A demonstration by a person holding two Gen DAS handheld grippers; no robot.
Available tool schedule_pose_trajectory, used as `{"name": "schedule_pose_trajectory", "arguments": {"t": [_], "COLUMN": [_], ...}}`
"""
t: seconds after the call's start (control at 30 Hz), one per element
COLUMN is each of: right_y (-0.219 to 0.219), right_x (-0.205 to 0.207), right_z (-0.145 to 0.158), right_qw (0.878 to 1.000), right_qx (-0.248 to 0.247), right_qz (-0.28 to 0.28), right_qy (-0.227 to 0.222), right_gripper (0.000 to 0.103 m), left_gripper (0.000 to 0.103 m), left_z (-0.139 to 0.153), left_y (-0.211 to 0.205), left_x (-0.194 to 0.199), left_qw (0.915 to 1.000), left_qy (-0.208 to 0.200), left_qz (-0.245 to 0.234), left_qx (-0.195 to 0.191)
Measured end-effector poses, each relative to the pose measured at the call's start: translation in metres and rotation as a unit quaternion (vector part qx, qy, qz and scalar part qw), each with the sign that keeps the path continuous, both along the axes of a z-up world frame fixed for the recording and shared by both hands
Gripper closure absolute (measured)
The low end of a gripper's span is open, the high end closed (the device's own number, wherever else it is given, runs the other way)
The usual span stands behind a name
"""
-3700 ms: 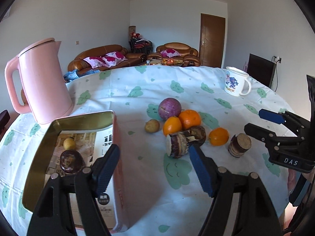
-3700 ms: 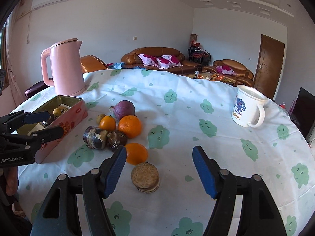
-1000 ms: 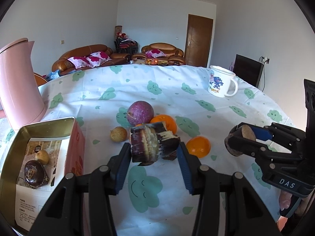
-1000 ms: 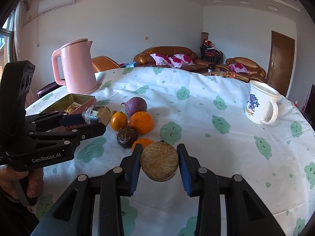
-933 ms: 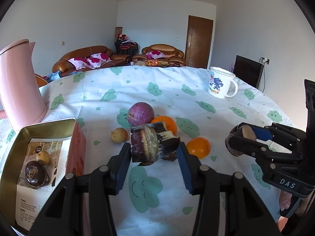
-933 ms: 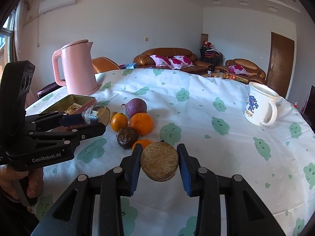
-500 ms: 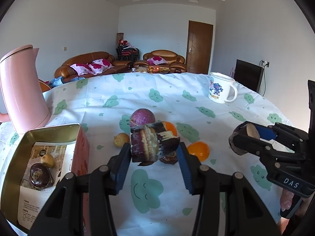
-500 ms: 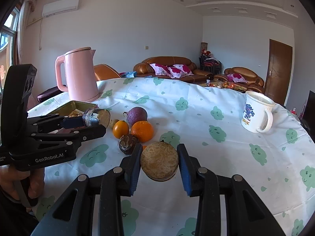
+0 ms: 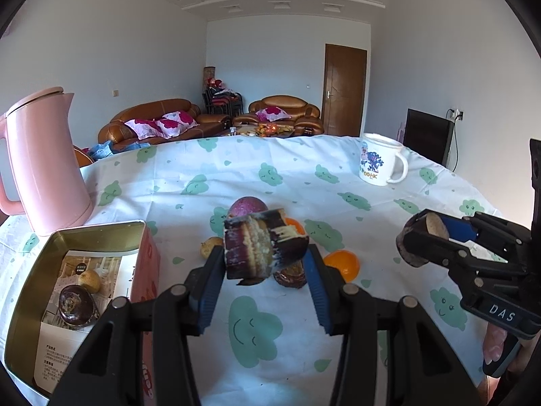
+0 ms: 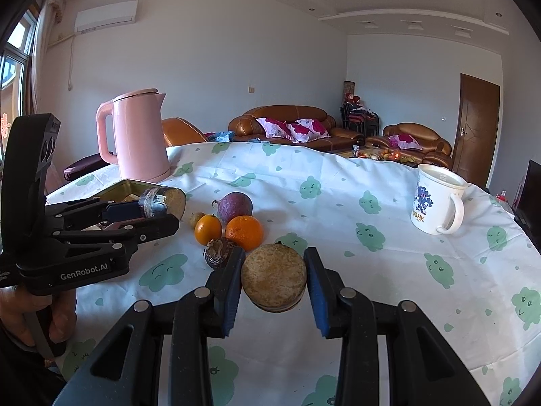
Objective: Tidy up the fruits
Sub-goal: 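Lift the cake with the right tool while the left tool lifts the purple-striped tuber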
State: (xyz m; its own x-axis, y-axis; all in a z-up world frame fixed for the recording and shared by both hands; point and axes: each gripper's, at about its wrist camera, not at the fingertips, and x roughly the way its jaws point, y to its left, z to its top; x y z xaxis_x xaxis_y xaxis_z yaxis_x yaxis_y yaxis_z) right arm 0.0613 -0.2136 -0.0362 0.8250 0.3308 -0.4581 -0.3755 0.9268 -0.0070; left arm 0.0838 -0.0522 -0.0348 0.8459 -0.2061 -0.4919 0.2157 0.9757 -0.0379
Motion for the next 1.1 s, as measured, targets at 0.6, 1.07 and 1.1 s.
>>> {"name": "schedule_pose_trajectory", "arguments": {"t": [0.6,1.07,1.1], "right_y": [-0.003,-0.004,-0.004], "right_x": [-0.006,-0.012,-0.012], "right_z": [0.004,0.006,0.006], "right_qw": [1.000,0.999,0.999], "right_qx": [0.005,0.009,0.009], "right_qz": [-0.004,-0.007,-0.007], "right_qy": [-0.021,-0.037,-0.038], "right_gripper": [0.065,0.066,0.066], "left_gripper": [0.054,0.054,0.054], "left_z": [0.004,0.007,0.007], "left_y": [0.000,0.000,0.000], "left_x": [-0.007,-0.012,-0.012], "left_qw": [0.9998,0.9994,0.9993], "left_qy": [-0.022,-0.035,-0.035], "left_qz": [0.004,0.007,0.007], "left_qx": [0.001,0.002,0.002]}}
